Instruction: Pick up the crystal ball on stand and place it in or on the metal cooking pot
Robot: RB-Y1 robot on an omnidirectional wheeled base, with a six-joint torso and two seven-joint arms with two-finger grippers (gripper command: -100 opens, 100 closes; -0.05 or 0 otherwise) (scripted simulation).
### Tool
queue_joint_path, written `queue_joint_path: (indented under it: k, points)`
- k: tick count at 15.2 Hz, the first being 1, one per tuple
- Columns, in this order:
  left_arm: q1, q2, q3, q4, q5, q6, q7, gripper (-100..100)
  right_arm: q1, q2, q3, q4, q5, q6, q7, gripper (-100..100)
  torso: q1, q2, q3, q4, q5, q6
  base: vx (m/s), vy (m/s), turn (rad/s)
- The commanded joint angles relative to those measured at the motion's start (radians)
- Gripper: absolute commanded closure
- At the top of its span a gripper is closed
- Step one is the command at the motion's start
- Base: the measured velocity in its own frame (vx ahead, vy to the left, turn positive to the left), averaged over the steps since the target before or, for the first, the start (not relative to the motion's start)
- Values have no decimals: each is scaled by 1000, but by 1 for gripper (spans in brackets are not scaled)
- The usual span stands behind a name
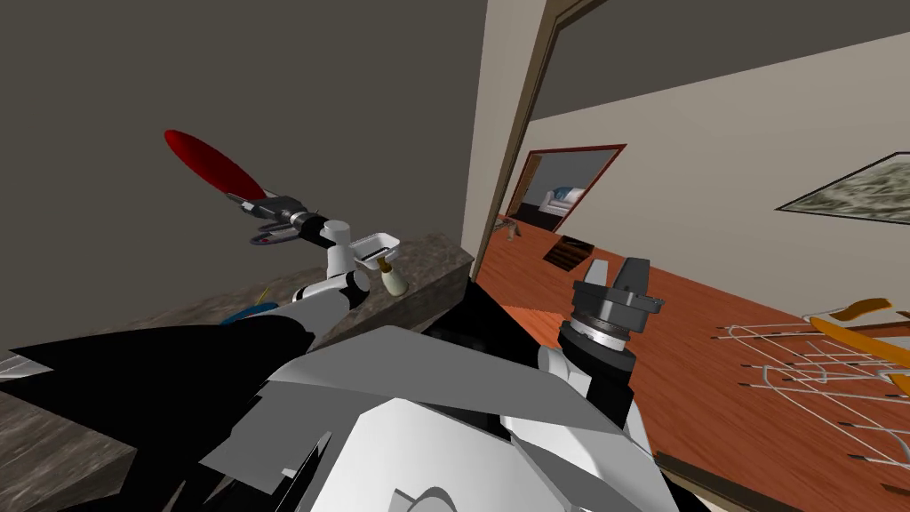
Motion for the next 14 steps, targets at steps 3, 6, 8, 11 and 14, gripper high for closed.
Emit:
queue_joint_path:
  k: [3,6,8,11,14]
  points:
    - [-57,46,55,35,16,-31,-62,100,0,0,0,0,0,0,0,0,-2,-2,-1,0,-1,0,98,-62,-158]
    - [-73,57,88,59,30,-50,-95,100,0,0,0,0,0,0,0,0,-4,-6,-3,-1,-1,2,129,-71,-141]
    - [-79,56,117,83,46,-66,-126,100,0,0,0,0,0,0,0,0,-4,-7,-4,-2,0,3,141,-84,-132]
    - [-72,38,156,117,73,-85,-168,100,0,0,0,0,0,0,0,0,-6,-17,-11,-6,4,9,169,-85,-160]
    - [-49,6,185,147,101,-97,-203,100,0,0,0,0,0,0,0,0,-7,-28,-21,-13,13,15,154,-51,-74]
